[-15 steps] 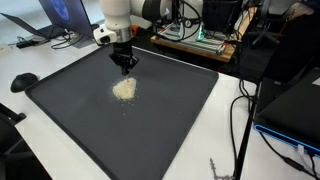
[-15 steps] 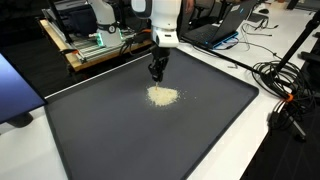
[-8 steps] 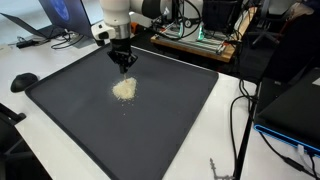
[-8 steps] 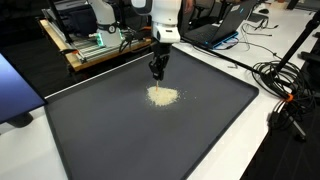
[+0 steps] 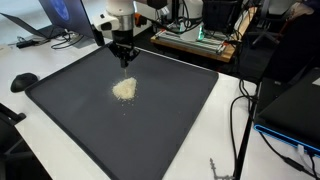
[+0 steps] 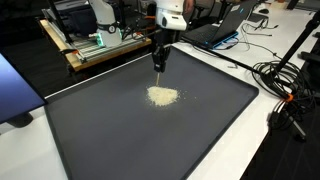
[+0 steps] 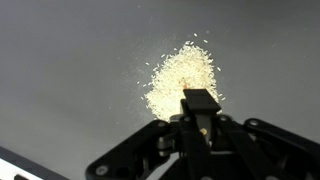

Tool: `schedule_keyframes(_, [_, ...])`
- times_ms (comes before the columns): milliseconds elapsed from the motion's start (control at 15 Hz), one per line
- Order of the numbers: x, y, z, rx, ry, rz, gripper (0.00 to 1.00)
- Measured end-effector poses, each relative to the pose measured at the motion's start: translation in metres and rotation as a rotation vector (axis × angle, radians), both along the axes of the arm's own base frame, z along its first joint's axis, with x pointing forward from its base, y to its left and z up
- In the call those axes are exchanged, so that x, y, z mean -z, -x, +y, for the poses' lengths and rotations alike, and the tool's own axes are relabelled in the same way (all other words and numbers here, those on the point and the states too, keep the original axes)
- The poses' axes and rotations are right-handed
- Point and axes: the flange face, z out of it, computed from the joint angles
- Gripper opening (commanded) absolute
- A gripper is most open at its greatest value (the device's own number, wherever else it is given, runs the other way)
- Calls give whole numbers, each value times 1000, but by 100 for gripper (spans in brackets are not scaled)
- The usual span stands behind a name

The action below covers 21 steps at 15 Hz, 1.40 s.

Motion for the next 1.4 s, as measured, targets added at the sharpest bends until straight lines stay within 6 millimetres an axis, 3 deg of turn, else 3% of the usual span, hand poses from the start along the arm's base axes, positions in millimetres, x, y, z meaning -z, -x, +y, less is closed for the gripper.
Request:
schedule_keyframes(467, [-2,16,82,-46,235,-6,3])
schedule_keyframes(533, [-1,19,92,-45,276,-10,12])
schedule_keyframes(667, [2,26,109,-43,335,-10,12])
schedule_keyframes(800, [3,27,114,-42,349,-10,12])
schedule_keyframes(867, [4,27,113,-42,351,-10,3])
schedule_keyframes(1067, [5,27,113,-42,350,-7,3])
schedule_keyframes(1400, [27,29,145,-98,381,37,3])
